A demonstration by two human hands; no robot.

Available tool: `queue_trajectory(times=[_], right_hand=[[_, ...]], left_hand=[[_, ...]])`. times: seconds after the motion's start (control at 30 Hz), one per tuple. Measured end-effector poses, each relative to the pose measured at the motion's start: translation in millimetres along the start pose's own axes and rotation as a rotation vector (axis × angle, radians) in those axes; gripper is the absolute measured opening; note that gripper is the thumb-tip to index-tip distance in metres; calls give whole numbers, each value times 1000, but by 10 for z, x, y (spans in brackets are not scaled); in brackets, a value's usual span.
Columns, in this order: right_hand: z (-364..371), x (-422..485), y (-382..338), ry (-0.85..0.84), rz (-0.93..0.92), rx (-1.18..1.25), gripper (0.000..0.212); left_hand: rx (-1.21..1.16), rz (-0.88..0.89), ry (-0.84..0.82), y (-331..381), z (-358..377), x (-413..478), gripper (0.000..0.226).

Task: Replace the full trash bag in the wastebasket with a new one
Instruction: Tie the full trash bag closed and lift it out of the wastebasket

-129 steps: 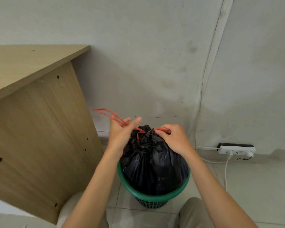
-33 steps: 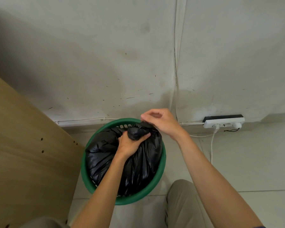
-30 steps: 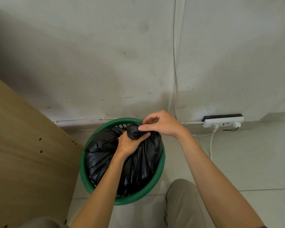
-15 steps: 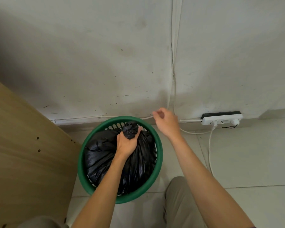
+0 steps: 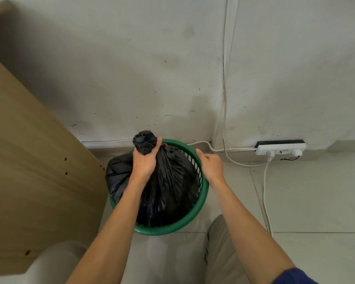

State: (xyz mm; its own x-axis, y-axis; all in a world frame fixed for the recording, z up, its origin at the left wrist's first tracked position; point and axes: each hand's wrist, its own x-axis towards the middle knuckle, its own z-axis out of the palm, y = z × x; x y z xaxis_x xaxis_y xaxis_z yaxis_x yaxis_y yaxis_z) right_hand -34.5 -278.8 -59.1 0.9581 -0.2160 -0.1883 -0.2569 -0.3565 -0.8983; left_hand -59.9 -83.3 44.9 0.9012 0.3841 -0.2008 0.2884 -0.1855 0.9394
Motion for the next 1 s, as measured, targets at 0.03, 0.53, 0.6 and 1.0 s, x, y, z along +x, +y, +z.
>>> queue_trajectory(times=[0.03,0.53,0.6,1.0], right_hand=[[0,1,7,11,10,2,61],[-51,-246,-48,50,92,-131,70],[-41,-403,-66,87,89,-107,66],[-95,-541,-957,-25,5,-350,46]], left_hand=[[-36,22,-17,80,-135,-12,45],[-183,459,35,879,-998,-620,11],[-223,480,50,986,-1137,-654,12],[-140,403,-110,1441,-1214,-323,16]])
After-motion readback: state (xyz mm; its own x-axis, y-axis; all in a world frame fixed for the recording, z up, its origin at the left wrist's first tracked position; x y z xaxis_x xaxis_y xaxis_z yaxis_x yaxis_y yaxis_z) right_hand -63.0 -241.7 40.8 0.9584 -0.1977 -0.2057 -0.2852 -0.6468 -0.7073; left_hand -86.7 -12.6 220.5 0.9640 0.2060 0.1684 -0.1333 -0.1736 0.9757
